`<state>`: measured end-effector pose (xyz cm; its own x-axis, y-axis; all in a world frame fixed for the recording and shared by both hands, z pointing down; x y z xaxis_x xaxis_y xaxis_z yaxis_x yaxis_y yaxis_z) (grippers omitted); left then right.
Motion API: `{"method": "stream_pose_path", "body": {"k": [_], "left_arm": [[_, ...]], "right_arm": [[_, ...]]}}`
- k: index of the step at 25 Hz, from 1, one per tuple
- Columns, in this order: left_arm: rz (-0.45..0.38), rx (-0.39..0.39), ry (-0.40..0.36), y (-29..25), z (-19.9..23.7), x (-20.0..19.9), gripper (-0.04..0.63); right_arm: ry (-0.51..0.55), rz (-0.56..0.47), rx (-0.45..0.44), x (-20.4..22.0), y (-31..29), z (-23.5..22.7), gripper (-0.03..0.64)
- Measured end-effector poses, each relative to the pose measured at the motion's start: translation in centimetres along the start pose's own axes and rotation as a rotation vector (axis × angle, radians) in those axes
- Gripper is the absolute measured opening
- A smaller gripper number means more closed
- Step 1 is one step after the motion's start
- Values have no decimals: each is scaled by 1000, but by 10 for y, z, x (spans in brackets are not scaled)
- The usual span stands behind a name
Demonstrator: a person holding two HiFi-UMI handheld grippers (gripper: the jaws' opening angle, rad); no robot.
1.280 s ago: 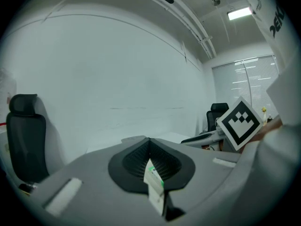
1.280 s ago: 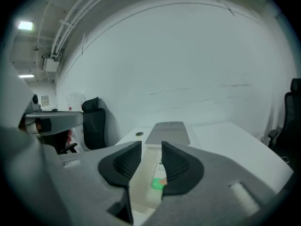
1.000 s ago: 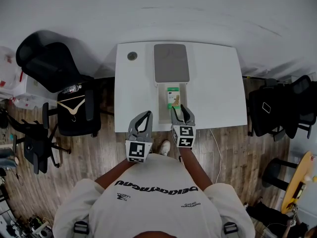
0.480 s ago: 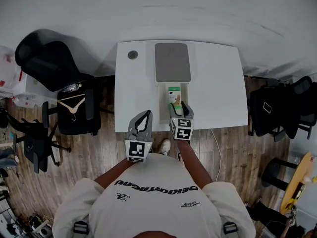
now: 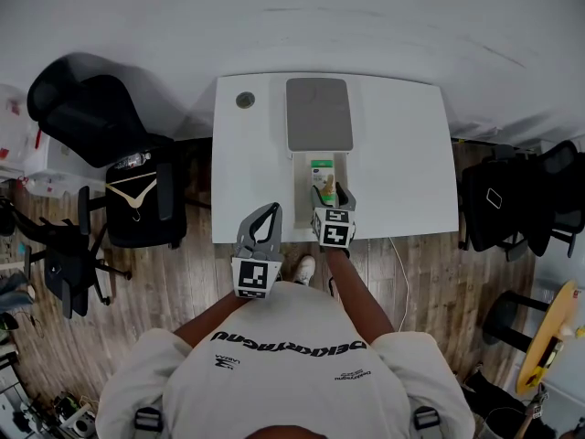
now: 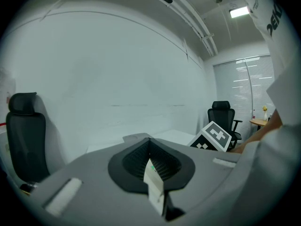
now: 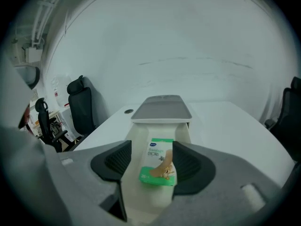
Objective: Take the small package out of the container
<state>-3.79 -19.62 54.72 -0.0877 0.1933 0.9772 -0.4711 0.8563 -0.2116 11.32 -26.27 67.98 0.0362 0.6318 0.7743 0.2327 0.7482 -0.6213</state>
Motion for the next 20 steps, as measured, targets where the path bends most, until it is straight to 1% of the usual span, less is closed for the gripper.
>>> {"method": "stream_pose_path", "body": {"k": [4, 10, 14, 20], "left_arm": [[3, 0, 1, -1, 1, 0, -6], [5, -6, 0, 0, 0, 0, -5], [9, -12, -1, 0, 1, 1, -6], [12, -18, -6, 0, 1, 2, -5]], "right_arm": [[11, 30, 15, 1, -10, -4, 269], [18, 63, 10, 8, -24, -5, 282], [-11, 91, 6, 10, -35, -5, 299], [0, 136, 38, 19, -47, -12, 304]]}}
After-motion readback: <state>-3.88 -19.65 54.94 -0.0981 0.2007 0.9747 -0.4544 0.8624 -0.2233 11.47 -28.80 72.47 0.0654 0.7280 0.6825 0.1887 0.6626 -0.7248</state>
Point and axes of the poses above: the fingertips, and each gripper's own axes: y backward along the fingers, z to its left, x out of its underside, the point moved 4 cm from there along y, backward along the fingers, and after that the axes turned 1 degree about -x, right-handed, at the moved point
